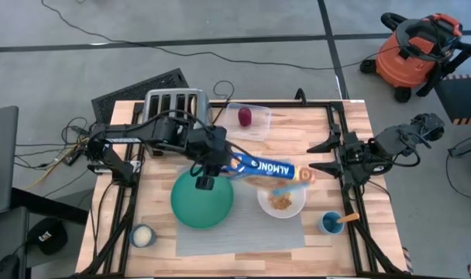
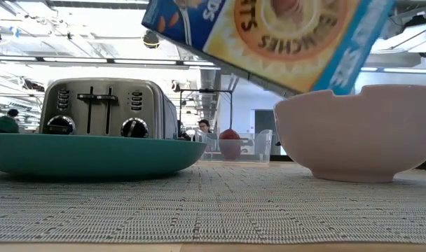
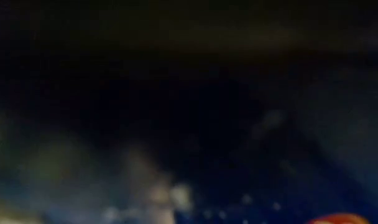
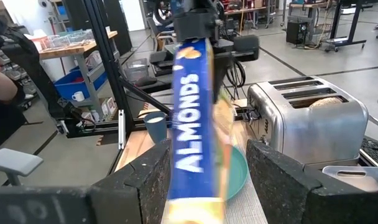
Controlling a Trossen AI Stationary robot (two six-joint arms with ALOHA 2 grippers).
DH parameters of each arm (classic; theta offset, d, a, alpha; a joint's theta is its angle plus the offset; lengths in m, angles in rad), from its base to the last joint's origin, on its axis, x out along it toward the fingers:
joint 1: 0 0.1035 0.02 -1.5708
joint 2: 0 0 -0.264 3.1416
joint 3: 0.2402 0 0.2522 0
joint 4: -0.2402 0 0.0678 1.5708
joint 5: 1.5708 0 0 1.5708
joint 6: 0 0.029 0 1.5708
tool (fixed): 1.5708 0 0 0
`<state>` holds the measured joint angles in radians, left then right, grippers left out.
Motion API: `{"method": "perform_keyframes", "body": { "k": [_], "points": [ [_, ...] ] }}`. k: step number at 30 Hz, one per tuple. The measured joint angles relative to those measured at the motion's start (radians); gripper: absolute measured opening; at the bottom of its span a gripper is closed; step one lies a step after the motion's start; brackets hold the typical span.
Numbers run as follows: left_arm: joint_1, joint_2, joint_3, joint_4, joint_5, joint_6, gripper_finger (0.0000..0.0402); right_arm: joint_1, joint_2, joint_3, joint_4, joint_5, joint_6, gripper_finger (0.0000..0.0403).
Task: Arrange a breakfast setting
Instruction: Pour the cereal into the white bowl
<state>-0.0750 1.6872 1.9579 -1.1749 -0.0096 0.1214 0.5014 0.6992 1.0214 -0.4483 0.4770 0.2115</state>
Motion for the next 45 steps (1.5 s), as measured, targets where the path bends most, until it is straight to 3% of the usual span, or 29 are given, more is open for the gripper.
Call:
{"method": "perform_keyframes", "body": {
  "k": [3, 7, 11, 16, 19, 23, 28, 35, 43, 45],
  "points": [
    [0.002, 0.0, 0.0, -0.006, 0.02, -0.002, 0.0125, 0.0, 0.0, 0.0, 0.0, 0.0, 0.0, 0.0232],
    [-0.003, 0.001, 0.0, 0.001, -0.06, -0.018, 0.0125, 0.0, 0.0, 0.0, 0.0, 0.0, 0.0, 0.0232],
    [0.002, 0.001, 0.0, -0.002, 0.023, -0.009, 0.0125, 0.0, 0.0, 0.0, -0.003, 0.0, 0.0, 0.0232],
    [-0.004, 0.001, 0.0, -0.005, -0.029, -0.013, 0.0125, 0.0, 0.0, 0.0, -0.011, 0.011, 0.0, 0.0232],
    [-0.002, 0.001, 0.0, -0.001, -0.114, -0.037, 0.0125, 0.0, 0.0, 0.0, -0.012, 0.019, 0.0, 0.0232],
    [-0.002, 0.001, 0.002, 0.0, 0.005, -0.023, 0.0125, 0.0, 0.0, 0.0, -0.012, 0.019, 0.0, 0.0232],
    [-0.001, 0.001, 0.001, -0.01, 0.037, -0.009, 0.0125, 0.0, 0.0, 0.0, -0.012, 0.019, 0.0, 0.0232],
    [-0.007, 0.001, 0.001, 0.007, -0.029, -0.026, 0.0125, 0.0, 0.0, 0.0, -0.011, 0.021, 0.0, 0.0232],
    [-0.004, 0.001, 0.001, 0.008, 0.043, -0.017, 0.0125, 0.0, 0.0, 0.0, -0.01, 0.021, -0.002, 0.0232],
    [-0.005, 0.001, 0.001, 0.013, 0.017, -0.022, 0.0125, 0.0, 0.0, 0.0, -0.01, 0.022, -0.002, 0.0232]
  ]
}}
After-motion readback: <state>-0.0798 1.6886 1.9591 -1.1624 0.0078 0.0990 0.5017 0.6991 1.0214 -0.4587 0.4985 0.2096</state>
